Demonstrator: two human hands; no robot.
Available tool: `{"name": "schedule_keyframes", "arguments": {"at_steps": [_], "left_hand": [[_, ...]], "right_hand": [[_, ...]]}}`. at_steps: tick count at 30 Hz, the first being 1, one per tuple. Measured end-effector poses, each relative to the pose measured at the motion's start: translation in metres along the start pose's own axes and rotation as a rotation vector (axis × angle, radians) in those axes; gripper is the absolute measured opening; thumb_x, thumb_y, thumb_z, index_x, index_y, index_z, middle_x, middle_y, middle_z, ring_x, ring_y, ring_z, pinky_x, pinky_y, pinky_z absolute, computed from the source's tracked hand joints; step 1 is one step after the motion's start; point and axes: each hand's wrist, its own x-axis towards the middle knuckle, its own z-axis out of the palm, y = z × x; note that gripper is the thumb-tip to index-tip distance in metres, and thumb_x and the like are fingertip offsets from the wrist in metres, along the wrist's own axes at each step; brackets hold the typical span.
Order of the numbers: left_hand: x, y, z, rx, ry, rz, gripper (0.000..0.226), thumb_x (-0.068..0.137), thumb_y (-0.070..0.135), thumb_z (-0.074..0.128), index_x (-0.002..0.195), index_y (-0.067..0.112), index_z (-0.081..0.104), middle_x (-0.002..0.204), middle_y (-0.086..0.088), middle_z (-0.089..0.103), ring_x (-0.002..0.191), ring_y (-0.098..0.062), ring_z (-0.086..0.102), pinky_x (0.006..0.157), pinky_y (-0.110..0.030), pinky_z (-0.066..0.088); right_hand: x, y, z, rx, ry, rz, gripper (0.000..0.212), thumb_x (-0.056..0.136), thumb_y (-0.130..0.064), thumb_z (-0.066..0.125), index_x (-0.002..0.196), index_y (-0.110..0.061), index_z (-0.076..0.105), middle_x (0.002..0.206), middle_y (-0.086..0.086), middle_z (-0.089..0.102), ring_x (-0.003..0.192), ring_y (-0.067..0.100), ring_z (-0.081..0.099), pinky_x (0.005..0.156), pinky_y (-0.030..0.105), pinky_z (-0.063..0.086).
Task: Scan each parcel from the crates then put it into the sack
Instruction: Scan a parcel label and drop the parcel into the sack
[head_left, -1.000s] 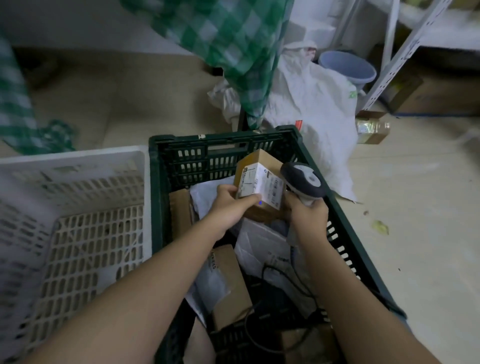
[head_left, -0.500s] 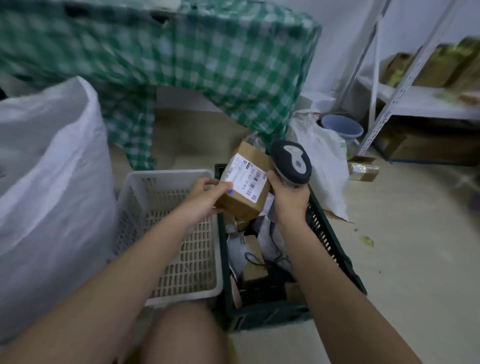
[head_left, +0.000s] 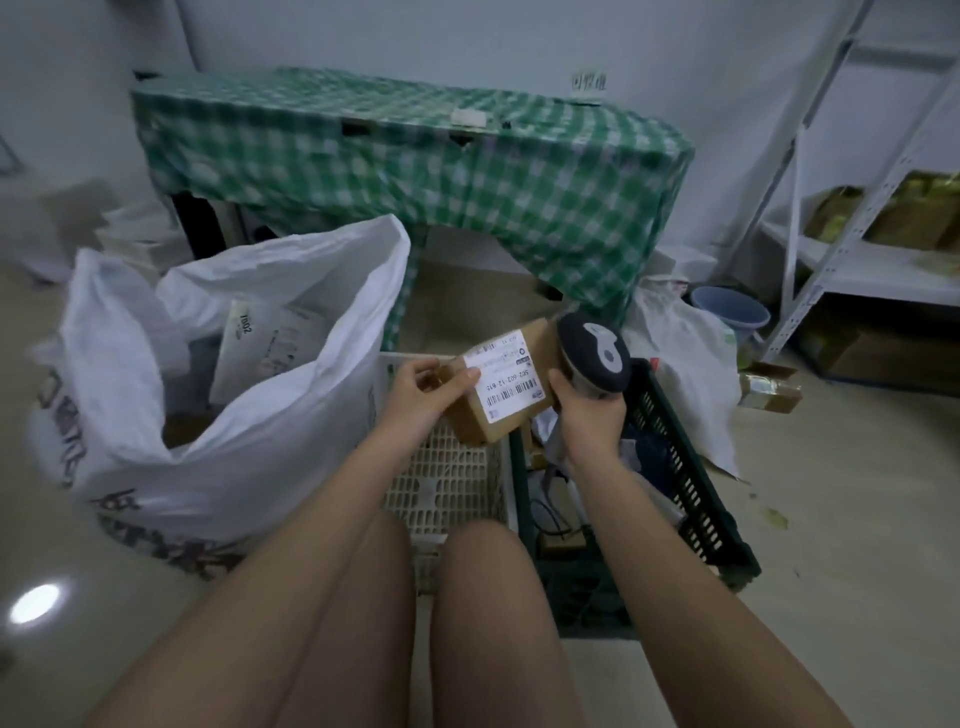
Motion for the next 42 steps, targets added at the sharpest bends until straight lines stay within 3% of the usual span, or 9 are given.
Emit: {"name": "schedule_keyframes", "arguments": {"at_steps": [3, 9, 13, 16, 21, 27, 31, 34, 42], "left_hand": [[-0.008, -0.012, -0.004, 0.032, -0.025, 0.051, 0.069, 0.073, 0.027, 0.081, 0.131, 0.024, 0.045, 0.124, 0.006, 0.049, 0.115, -0.014, 0.051, 0.099, -0.038, 0.047], [-0.011, -0.024, -0.005, -0.057, 0.018, 0.128, 0.056, 0.080, 0.022, 0.076, 0.128, 0.027, 0.047, 0.117, 0.016, 0.052, 0.102, 0.003, 0.052, 0.073, -0.013, 0.047], [-0.007, -0.035, -0.007, -0.134, -0.013, 0.045, 0.053, 0.084, 0.029, 0.071, 0.128, 0.036, 0.045, 0.126, 0.014, 0.050, 0.115, -0.011, 0.054, 0.084, -0.033, 0.054], [-0.003, -0.044, -0.012, -0.125, -0.069, -0.039, 0.058, 0.083, 0.031, 0.072, 0.129, 0.045, 0.041, 0.137, 0.007, 0.050, 0.120, -0.020, 0.054, 0.089, -0.045, 0.054], [0.008, -0.051, -0.016, -0.175, -0.054, -0.088, 0.057, 0.089, 0.020, 0.067, 0.135, 0.038, 0.039, 0.127, -0.005, 0.059, 0.101, -0.020, 0.066, 0.068, -0.034, 0.058], [0.032, -0.054, -0.020, -0.269, -0.028, -0.180, 0.053, 0.088, 0.009, 0.065, 0.127, 0.032, 0.036, 0.135, -0.013, 0.050, 0.106, -0.029, 0.061, 0.064, -0.039, 0.058], [0.045, -0.057, -0.013, -0.250, -0.010, -0.194, 0.050, 0.088, 0.008, 0.064, 0.121, 0.034, 0.035, 0.139, -0.014, 0.047, 0.107, -0.030, 0.061, 0.062, -0.036, 0.058], [0.050, -0.061, -0.008, -0.232, 0.011, -0.206, 0.052, 0.088, 0.007, 0.065, 0.121, 0.033, 0.036, 0.137, -0.014, 0.048, 0.101, -0.027, 0.062, 0.060, -0.033, 0.057], [0.053, -0.070, -0.005, -0.242, 0.038, -0.152, 0.055, 0.084, 0.004, 0.068, 0.120, 0.034, 0.040, 0.132, -0.010, 0.054, 0.103, -0.025, 0.064, 0.066, -0.034, 0.058]], "right_hand": [[-0.008, 0.007, 0.001, -0.006, 0.032, 0.006, 0.055, 0.084, -0.012, 0.072, 0.134, -0.004, 0.050, 0.134, 0.008, 0.057, 0.124, 0.020, 0.051, 0.096, 0.023, 0.038], [-0.012, 0.021, 0.006, -0.031, 0.046, 0.001, 0.049, 0.086, -0.010, 0.071, 0.131, -0.004, 0.052, 0.131, 0.007, 0.058, 0.114, 0.011, 0.052, 0.089, 0.016, 0.037], [-0.013, 0.032, 0.007, -0.051, 0.029, -0.005, 0.045, 0.085, -0.009, 0.071, 0.127, -0.005, 0.054, 0.115, -0.002, 0.057, 0.109, 0.009, 0.052, 0.092, 0.019, 0.039], [-0.012, 0.040, 0.007, -0.087, 0.041, -0.018, 0.047, 0.086, -0.010, 0.071, 0.128, -0.004, 0.053, 0.121, 0.002, 0.057, 0.110, 0.009, 0.050, 0.094, 0.020, 0.039], [0.002, 0.034, -0.001, -0.170, -0.034, 0.069, 0.049, 0.085, -0.022, 0.072, 0.128, -0.007, 0.055, 0.118, 0.004, 0.061, 0.112, 0.017, 0.056, 0.090, 0.028, 0.044], [0.003, 0.017, -0.028, -0.397, -0.283, -0.030, 0.027, 0.085, -0.014, 0.072, 0.110, -0.014, 0.060, 0.083, -0.010, 0.059, 0.077, 0.003, 0.053, 0.065, 0.016, 0.046], [-0.008, 0.026, -0.040, -0.521, -0.429, -0.034, 0.022, 0.084, -0.010, 0.071, 0.099, -0.022, 0.059, 0.086, -0.014, 0.062, 0.082, -0.002, 0.056, 0.074, 0.023, 0.050], [-0.015, 0.035, -0.048, -0.574, -0.451, -0.040, 0.015, 0.083, -0.011, 0.070, 0.097, -0.014, 0.066, 0.091, 0.002, 0.070, 0.092, 0.016, 0.065, 0.084, 0.042, 0.055], [-0.023, 0.038, -0.057, -0.567, -0.370, -0.055, 0.023, 0.080, -0.022, 0.075, 0.095, -0.034, 0.061, 0.092, -0.009, 0.064, 0.096, 0.015, 0.061, 0.091, 0.043, 0.053]]}}
